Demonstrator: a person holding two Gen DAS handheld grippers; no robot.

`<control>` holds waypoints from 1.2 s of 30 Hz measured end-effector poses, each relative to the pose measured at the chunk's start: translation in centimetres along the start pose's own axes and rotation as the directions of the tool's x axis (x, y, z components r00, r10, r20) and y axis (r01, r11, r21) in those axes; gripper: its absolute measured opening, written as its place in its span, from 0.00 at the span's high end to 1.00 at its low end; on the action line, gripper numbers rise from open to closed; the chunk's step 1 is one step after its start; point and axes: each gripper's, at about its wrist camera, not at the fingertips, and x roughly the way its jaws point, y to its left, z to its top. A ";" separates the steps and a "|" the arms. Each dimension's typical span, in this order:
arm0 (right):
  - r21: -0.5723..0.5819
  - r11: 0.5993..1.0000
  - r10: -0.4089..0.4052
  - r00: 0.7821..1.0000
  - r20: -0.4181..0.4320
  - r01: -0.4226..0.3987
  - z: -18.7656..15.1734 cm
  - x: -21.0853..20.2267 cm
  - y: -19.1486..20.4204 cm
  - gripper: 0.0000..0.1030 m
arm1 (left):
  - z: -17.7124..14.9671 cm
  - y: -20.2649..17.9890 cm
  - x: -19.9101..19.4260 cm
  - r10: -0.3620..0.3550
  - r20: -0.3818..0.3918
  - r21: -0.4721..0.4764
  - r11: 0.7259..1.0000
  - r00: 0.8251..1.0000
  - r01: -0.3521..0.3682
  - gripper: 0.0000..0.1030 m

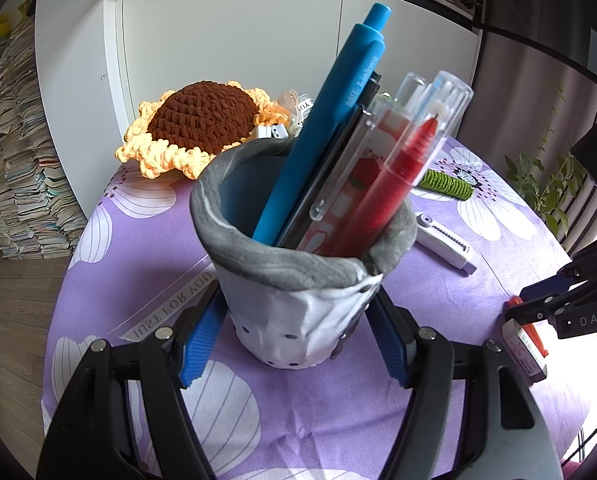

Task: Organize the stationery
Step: 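Move the right tool to the orange-capped marker and grasp it, then lift the orange-capped marker and lower it into the pen holder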

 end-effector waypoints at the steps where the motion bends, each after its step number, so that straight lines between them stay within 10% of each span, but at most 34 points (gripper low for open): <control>1: 0.007 1.000 0.003 1.000 0.001 -0.003 -0.2 0.0 -0.2 0.74 | 0.0 0.0 0.0 0.000 0.000 0.001 1.000 1.000 0.000 0.33; 11: -0.041 0.999 -0.029 1.000 0.011 0.030 -0.4 -0.4 1.7 0.86 | 0.1 -0.1 0.2 0.000 0.000 0.003 1.000 1.000 0.000 0.33; 20: 0.019 0.995 0.093 0.975 0.202 -0.099 -1.0 -7.1 1.0 0.86 | 0.1 -0.1 0.2 0.000 0.000 0.004 1.000 1.000 0.000 0.33; 24: -0.026 0.978 0.204 0.914 0.352 -0.208 -0.2 -11.3 2.7 0.86 | 0.1 -0.1 0.1 0.000 0.000 0.003 1.000 1.000 0.000 0.33; 31: -0.186 0.924 0.379 0.742 0.553 -0.333 2.8 -17.2 7.5 0.86 | 0.1 -0.1 0.2 -0.001 0.000 0.004 1.000 1.000 0.001 0.33; 36: -0.243 0.900 0.435 0.707 0.558 -0.361 5.6 -16.5 10.7 0.86 | 0.1 -0.1 0.1 -0.002 0.000 0.004 1.000 1.000 0.002 0.33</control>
